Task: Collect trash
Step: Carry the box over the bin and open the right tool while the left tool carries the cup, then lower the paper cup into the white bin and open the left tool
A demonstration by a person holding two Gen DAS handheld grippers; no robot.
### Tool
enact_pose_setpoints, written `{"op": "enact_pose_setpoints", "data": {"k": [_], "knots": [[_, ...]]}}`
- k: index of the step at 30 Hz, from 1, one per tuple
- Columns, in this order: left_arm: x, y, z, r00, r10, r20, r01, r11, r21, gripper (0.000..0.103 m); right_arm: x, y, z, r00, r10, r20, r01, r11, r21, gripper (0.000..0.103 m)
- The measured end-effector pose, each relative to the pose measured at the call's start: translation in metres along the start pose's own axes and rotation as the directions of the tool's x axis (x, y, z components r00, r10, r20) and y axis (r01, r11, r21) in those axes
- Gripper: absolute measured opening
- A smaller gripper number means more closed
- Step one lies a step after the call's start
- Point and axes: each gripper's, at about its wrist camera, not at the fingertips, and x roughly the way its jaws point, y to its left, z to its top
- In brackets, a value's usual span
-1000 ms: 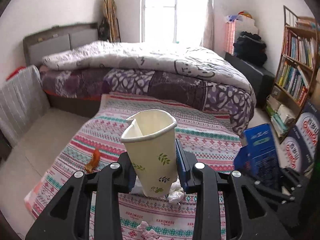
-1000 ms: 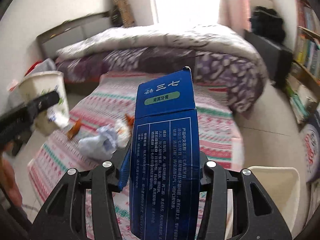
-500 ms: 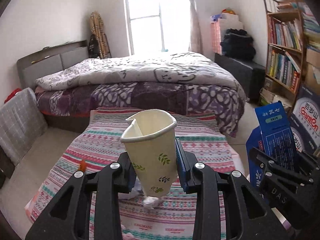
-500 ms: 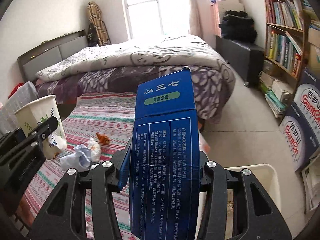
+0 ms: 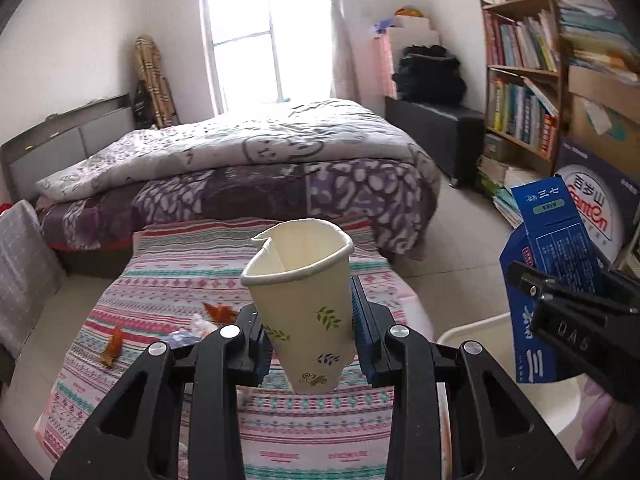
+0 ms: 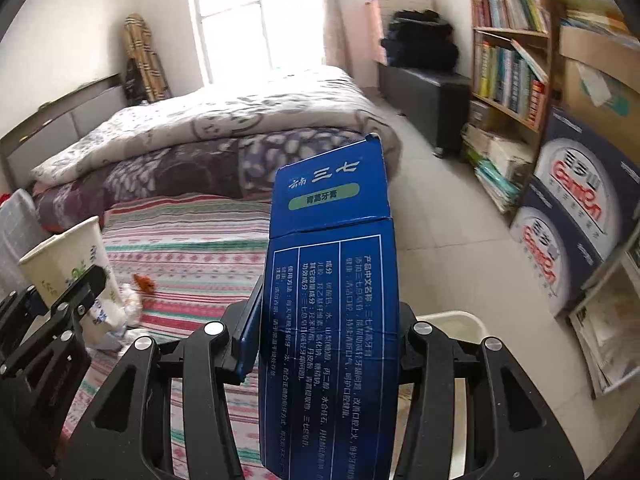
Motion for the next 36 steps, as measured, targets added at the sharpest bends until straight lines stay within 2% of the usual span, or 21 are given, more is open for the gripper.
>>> {"op": "enact_pose_setpoints", "data": {"k": [5, 7, 12, 20, 25, 30, 32, 36], "knots": [[0.005, -0.023, -0.002, 0.998, -0.054, -0.025, 0.054, 0.998, 0.01, 0.034, -0.002, -0.027, -0.002, 0.998, -0.066, -0.017, 0.066, 0.998, 0.021, 0.047], [0.006, -0.032, -0.003, 0.997, -0.07, -0.03, 0.071, 0.997, 0.018, 0.034, -0.004, -0.04, -0.003, 0.995, -0.096, -0.015, 0.096, 0.994, 0.044, 0.059], [0.006, -0.058, -0.005, 0.993, -0.115, -0.038, 0.116, 0.992, 0.041, 0.034, -0.013, -0.066, -0.004, 0.988, -0.153, 0.0, 0.152, 0.984, 0.09, 0.074], [0.006, -0.097, -0.01, 0.983, -0.176, -0.054, 0.18, 0.98, 0.087, 0.034, -0.022, -0.103, -0.005, 0.975, -0.22, 0.016, 0.215, 0.965, 0.151, 0.086], [0.005, -0.12, -0.014, 0.973, -0.222, -0.064, 0.229, 0.966, 0.123, 0.034, -0.031, -0.12, -0.007, 0.955, -0.293, 0.046, 0.282, 0.945, 0.168, 0.096], [0.004, -0.141, -0.016, 0.957, -0.281, -0.076, 0.29, 0.946, 0.143, 0.036, -0.035, -0.137, -0.009, 0.936, -0.349, 0.052, 0.335, 0.925, 0.179, 0.096], [0.004, -0.15, -0.018, 0.944, -0.318, -0.087, 0.329, 0.931, 0.16, 0.036, -0.035, -0.144, -0.01, 0.933, -0.358, 0.046, 0.344, 0.92, 0.187, 0.096], [0.003, -0.16, -0.021, 0.929, -0.356, -0.101, 0.369, 0.913, 0.173, 0.055, -0.037, -0.157, -0.011, 0.928, -0.37, 0.033, 0.355, 0.91, 0.214, 0.096]]}}
